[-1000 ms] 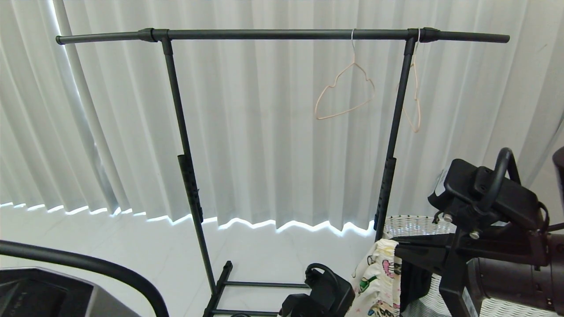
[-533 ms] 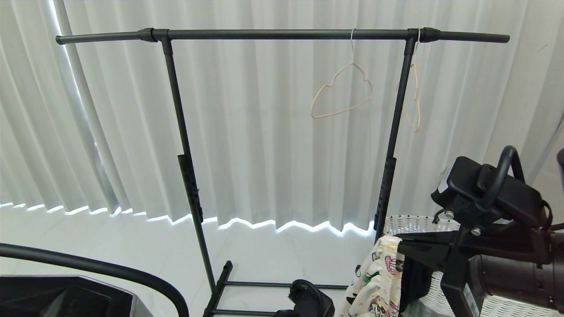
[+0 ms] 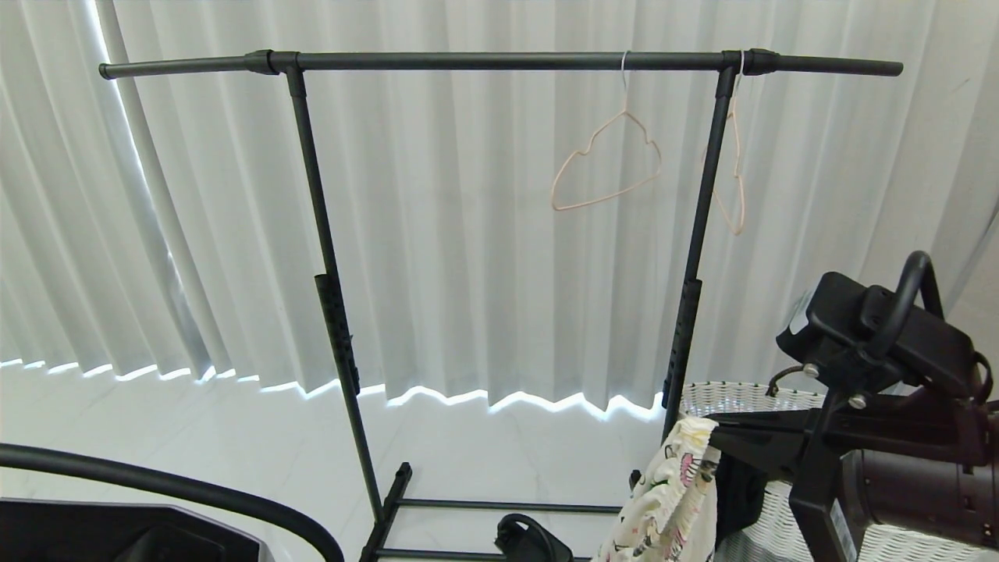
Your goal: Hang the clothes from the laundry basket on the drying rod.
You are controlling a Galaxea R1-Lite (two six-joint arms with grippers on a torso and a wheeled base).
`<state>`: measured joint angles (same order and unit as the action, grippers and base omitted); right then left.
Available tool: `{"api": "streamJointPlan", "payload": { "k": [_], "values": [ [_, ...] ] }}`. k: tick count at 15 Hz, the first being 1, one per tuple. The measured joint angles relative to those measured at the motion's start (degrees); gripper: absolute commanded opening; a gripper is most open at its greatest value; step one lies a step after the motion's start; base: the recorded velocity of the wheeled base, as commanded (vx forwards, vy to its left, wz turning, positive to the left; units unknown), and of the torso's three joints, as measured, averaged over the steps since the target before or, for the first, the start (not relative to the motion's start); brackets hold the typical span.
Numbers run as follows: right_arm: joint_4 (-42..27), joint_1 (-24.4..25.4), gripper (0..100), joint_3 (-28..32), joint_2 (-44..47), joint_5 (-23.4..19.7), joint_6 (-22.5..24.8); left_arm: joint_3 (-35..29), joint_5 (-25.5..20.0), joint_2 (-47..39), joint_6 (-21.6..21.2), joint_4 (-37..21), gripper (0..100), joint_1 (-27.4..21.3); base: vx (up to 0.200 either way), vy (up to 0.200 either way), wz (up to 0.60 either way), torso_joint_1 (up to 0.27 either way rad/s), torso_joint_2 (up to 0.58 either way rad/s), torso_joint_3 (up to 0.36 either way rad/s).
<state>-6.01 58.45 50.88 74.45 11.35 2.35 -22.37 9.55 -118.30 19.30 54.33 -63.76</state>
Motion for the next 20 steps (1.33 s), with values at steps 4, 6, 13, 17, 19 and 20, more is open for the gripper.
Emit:
{"api": "streamJointPlan", "payload": {
  "k": [4, 6, 13, 17, 19, 20],
  "values": [
    [-0.11, -0.05, 0, -1.05, -0.04, 0.11, -3.19, 3.61, 0.99, 0.0, -0.11, 7.83, 0, -0.24, 0.0, 0.0, 0.0, 0.0, 0.0, 0.0],
    [-0.11, -0.07, 0, -2.38, -0.13, 0.91, -6.07, 5.86, 4.02, -0.06, -1.16, 15.37, 0, -0.22, 0.0, 0.0, 0.0, 0.0, 0.0, 0.0],
    [-0.22, -0.07, 0, -5.44, -1.83, 3.07, -9.85, 9.95, 7.2, 7.66, -9.23, 13.68, 0, 5.5, 0.0, 0.0, 0.0, 0.0, 0.0, 0.0],
    [-4.24, -0.27, 0, -5.0, -4.85, 3.36, -9.79, -1.11, 2.79, 21.71, -10.22, -21.21, 0, 8.35, 0.0, 0.0, 0.0, 0.0, 0.0, 0.0],
    [-6.39, -1.34, 0, -3.69, -6.53, 3.4, -9.3, -13.35, -3.43, 29.05, -10.3, -44.95, 0, 10.14, 0.0, 0.0, 0.0, 0.0, 0.0, 0.0],
    [-6.88, -2.23, 0, -2.9, -6.97, 3.38, -9.0, -18.9, -5.89, 31.61, -10.33, -52.2, 0, 11.09, 0.0, 0.0, 0.0, 0.0, 0.0, 0.0]
  ]
}}
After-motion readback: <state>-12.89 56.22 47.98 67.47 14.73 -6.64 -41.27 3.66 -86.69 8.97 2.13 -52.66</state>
